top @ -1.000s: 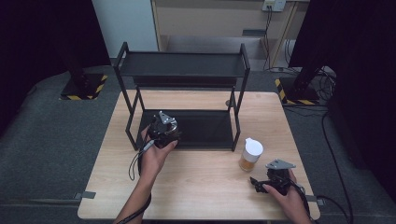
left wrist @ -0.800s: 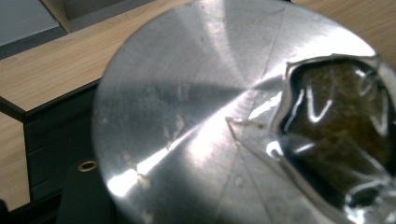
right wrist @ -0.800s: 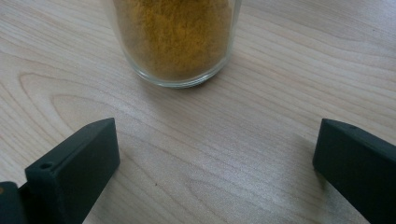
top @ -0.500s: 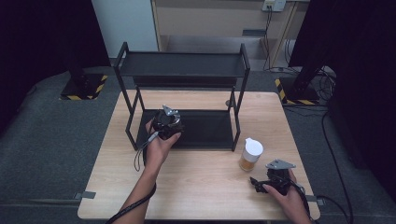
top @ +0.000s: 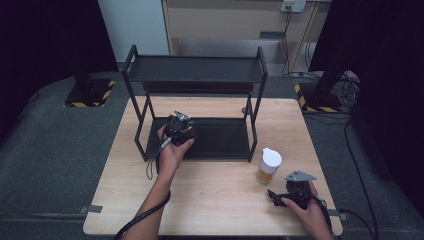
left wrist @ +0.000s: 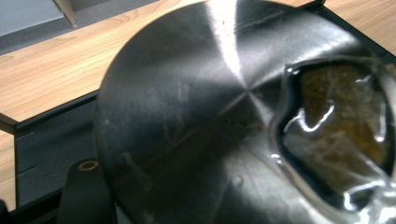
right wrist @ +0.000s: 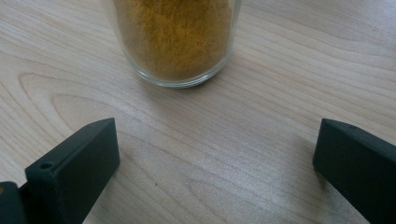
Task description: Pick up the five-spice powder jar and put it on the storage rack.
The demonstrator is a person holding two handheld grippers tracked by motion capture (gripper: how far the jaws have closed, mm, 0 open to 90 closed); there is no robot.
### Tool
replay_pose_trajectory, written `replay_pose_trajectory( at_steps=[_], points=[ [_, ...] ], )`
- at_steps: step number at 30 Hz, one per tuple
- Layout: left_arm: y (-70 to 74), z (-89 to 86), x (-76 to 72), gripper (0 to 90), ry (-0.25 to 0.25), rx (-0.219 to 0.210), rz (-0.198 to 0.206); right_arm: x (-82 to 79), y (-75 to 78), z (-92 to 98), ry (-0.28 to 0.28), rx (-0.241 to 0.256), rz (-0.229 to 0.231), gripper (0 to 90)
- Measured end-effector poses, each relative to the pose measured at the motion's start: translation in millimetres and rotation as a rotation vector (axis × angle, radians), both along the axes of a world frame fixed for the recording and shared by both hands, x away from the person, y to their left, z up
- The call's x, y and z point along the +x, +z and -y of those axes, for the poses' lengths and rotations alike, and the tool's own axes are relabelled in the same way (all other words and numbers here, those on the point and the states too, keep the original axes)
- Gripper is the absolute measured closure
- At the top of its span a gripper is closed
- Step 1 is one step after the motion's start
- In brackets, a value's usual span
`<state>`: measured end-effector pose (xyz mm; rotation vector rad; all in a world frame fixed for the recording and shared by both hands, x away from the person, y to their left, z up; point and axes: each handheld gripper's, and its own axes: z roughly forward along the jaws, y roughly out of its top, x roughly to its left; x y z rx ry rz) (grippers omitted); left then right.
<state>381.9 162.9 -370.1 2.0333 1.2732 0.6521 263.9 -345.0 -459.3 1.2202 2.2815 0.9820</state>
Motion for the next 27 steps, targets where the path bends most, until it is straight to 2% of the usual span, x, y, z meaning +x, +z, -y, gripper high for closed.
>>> replay_pose_trajectory(
  at_steps=[5, 27],
  points=[
    [-4.8, -1.4, 5.1, 29.7, 0.011, -0.015, -0.017, 0.0, 0.1, 0.0, 0.000, 0.000, -0.001, 1.5],
    [-28.3, -9.2, 10.0, 29.7, 0.037, -0.009, -0.056, 0.0, 0.0, 0.0, 0.000, 0.000, 0.000, 1.5]
  ],
)
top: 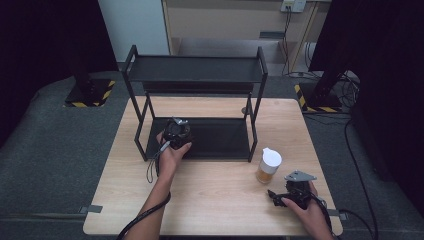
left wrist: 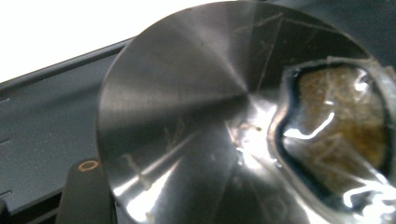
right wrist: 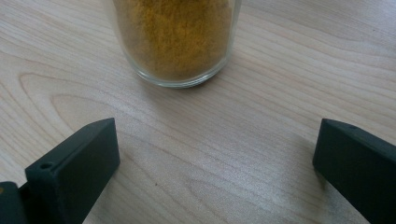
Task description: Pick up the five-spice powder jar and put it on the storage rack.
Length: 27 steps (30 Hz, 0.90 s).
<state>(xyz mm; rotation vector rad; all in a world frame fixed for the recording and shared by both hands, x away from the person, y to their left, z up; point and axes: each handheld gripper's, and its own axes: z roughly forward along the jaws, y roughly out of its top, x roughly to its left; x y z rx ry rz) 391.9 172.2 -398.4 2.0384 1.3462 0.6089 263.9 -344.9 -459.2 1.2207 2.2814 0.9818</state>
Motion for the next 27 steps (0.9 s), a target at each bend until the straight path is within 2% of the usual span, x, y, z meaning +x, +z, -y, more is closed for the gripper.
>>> replay_pose_trajectory(
  at_steps=[3, 13, 17, 24, 27],
  points=[
    [-2.1, -2.0, -0.4, 29.6, 0.003, -0.014, 0.003, 0.0, 0.0, 0.0, 0.000, 0.000, 0.000, 1.5],
    [-6.0, -1.2, -4.7, 29.5, 0.011, -0.016, 0.019, 0.0, 0.0, 0.0, 0.000, 0.000, 0.000, 1.5],
    [-6.0, -3.6, -3.8, 29.2, 0.005, -0.025, 0.014, 0.0, 0.0, 0.0, 0.000, 0.000, 0.000, 1.5],
    [-4.3, -5.1, -8.0, 7.6, 0.023, -0.010, 0.002, 0.0, 0.0, 0.0, 0.000, 0.000, 0.000, 1.5],
    [-3.6, -6.7, -13.5, 4.1, 0.027, -0.003, 0.010, 0.0, 0.0, 0.0, 0.000, 0.000, 0.000, 1.5]
  ],
)
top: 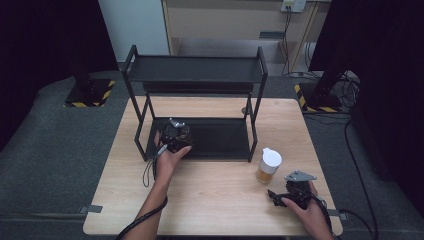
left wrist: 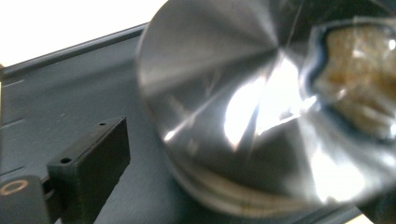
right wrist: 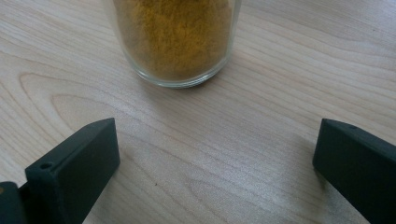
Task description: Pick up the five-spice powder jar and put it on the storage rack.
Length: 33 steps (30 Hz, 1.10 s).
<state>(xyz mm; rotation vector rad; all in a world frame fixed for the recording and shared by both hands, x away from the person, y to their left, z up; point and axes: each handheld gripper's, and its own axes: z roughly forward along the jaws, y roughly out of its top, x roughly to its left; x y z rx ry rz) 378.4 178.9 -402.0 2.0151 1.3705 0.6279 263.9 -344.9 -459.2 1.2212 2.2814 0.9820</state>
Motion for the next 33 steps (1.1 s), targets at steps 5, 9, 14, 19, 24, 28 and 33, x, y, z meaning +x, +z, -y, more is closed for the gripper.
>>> replay_pose_trajectory(
  at_steps=[5, 9, 14, 19, 24, 28, 33],
  points=[
    [3.4, -2.7, -6.0, 3.1, -0.010, 0.000, -0.004, 0.0, 0.0, 0.0, 0.000, 0.000, 0.000, 1.5],
    [6.3, -2.5, -11.9, 2.6, -0.014, 0.002, 0.001, 0.0, 0.0, 0.0, 0.000, 0.000, 0.000, 1.5],
    [8.4, -0.3, -18.7, 1.8, -0.017, 0.014, 0.006, 0.0, 0.0, 0.0, 0.000, 0.000, 0.001, 1.5],
    [10.0, 0.4, -24.3, 1.8, -0.019, 0.022, 0.012, 0.0, -0.1, 0.0, 0.000, 0.000, 0.001, 1.5],
    [12.6, -1.4, -29.6, 1.8, -0.019, 0.022, 0.020, 0.0, -0.1, 0.0, 0.000, 0.000, 0.001, 1.5],
    [12.9, -3.0, -34.3, 1.8, -0.019, 0.016, 0.024, 0.0, 0.0, 0.0, 0.000, 0.000, 0.000, 1.5],
    [12.9, -5.9, -40.1, 1.9, -0.013, 0.005, 0.020, 0.0, 0.0, 0.0, 0.000, 0.000, 0.000, 1.5]
  ],
)
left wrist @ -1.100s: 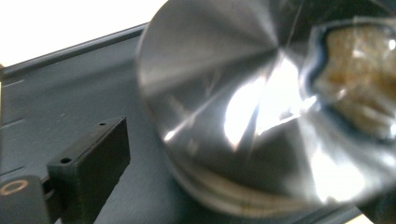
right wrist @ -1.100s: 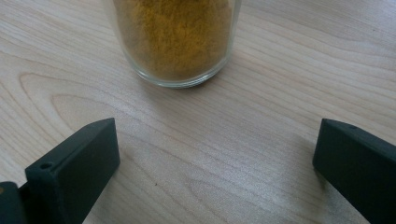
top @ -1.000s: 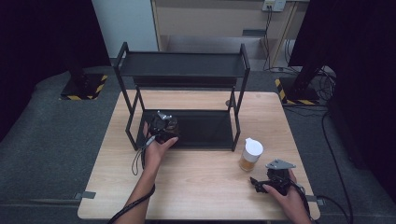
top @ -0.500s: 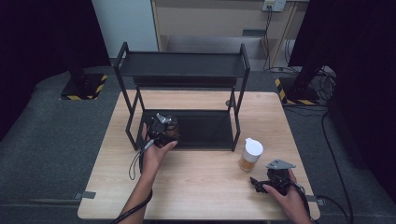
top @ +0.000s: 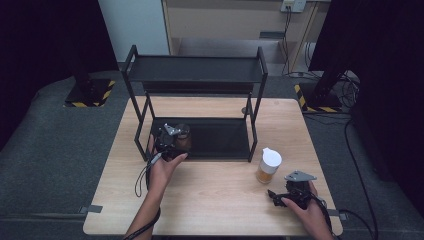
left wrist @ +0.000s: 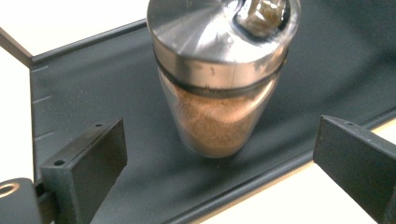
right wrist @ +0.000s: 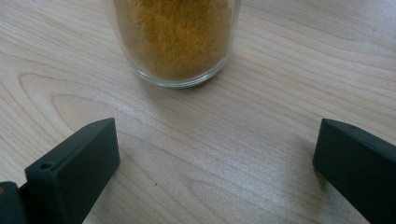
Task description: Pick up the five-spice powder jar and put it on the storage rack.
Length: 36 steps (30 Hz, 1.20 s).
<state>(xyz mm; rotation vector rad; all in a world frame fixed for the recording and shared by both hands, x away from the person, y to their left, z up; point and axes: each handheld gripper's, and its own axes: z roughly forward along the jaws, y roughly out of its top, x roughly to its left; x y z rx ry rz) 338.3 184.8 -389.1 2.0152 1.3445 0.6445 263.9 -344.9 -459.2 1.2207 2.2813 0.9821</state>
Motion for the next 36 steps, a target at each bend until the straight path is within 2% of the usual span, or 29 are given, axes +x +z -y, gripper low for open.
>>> replay_pose_trajectory(
  at_steps=[7, 11, 16, 26, 36],
  points=[
    [1.2, 0.8, -11.8, 2.0, -0.004, -0.003, -0.005, 0.0, 0.0, 0.0, 0.000, 0.000, 0.000, 1.5],
    [2.0, -1.4, -20.4, 2.1, -0.009, -0.023, -0.009, 0.0, 0.0, 0.0, 0.000, 0.000, 0.000, 1.5],
    [4.2, -1.3, -32.9, 2.1, -0.005, -0.019, -0.005, 0.0, 0.0, 0.0, 0.000, 0.000, 0.000, 1.5],
    [4.1, -9.9, -60.0, 2.1, 0.000, -0.022, 0.003, -0.6, 0.1, -0.2, -0.002, 0.000, 0.000, 1.5],
    [1.7, -18.6, -82.7, 2.6, 0.003, -0.020, -0.006, -1.2, 0.1, -0.3, -0.003, 0.001, -0.001, 1.5]
  ],
)
